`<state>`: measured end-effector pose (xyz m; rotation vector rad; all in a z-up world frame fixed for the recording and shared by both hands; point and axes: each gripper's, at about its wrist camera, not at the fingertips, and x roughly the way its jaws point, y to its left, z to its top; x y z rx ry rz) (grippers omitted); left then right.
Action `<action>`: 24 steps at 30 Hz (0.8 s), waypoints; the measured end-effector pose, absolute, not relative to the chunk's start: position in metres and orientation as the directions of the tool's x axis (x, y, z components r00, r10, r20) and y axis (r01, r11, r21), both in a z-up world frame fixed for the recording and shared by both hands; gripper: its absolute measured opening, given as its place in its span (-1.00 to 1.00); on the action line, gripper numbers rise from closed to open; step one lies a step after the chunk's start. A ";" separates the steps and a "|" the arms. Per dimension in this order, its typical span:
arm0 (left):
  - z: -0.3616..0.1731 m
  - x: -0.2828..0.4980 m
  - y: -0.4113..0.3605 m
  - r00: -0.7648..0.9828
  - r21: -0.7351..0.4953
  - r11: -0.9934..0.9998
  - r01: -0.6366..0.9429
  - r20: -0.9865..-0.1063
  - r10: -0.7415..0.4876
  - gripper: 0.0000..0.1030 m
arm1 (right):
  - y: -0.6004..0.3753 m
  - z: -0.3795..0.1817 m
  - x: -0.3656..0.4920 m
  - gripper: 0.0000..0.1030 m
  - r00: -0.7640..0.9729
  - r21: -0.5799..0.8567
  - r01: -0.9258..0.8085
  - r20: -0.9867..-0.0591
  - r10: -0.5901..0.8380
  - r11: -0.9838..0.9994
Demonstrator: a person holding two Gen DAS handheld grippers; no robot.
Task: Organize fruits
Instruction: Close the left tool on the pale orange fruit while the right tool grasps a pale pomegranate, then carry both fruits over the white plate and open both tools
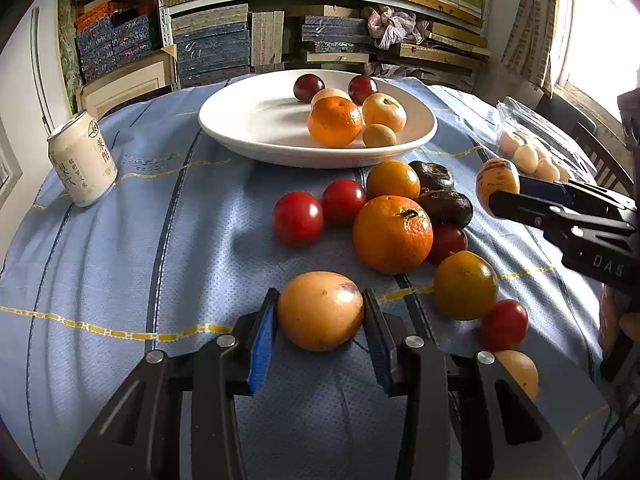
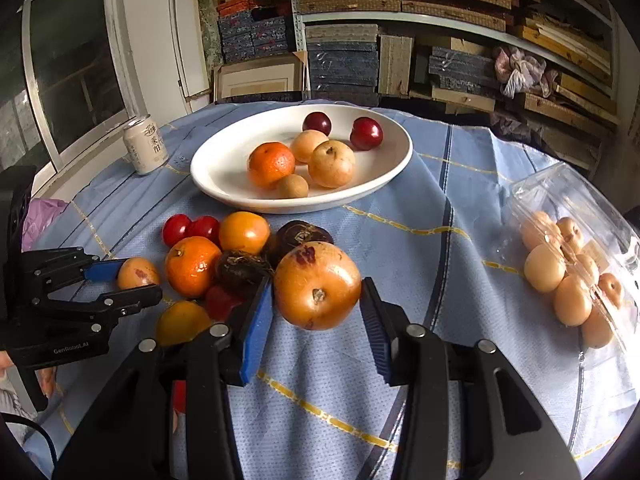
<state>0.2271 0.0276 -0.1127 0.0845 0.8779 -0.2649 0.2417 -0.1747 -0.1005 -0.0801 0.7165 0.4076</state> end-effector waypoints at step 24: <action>-0.071 0.222 0.026 0.718 -0.041 0.971 0.237 -0.666 -0.204 -0.20 | -0.183 -0.055 0.223 -0.17 0.741 0.105 -0.399 -0.549 0.387 0.911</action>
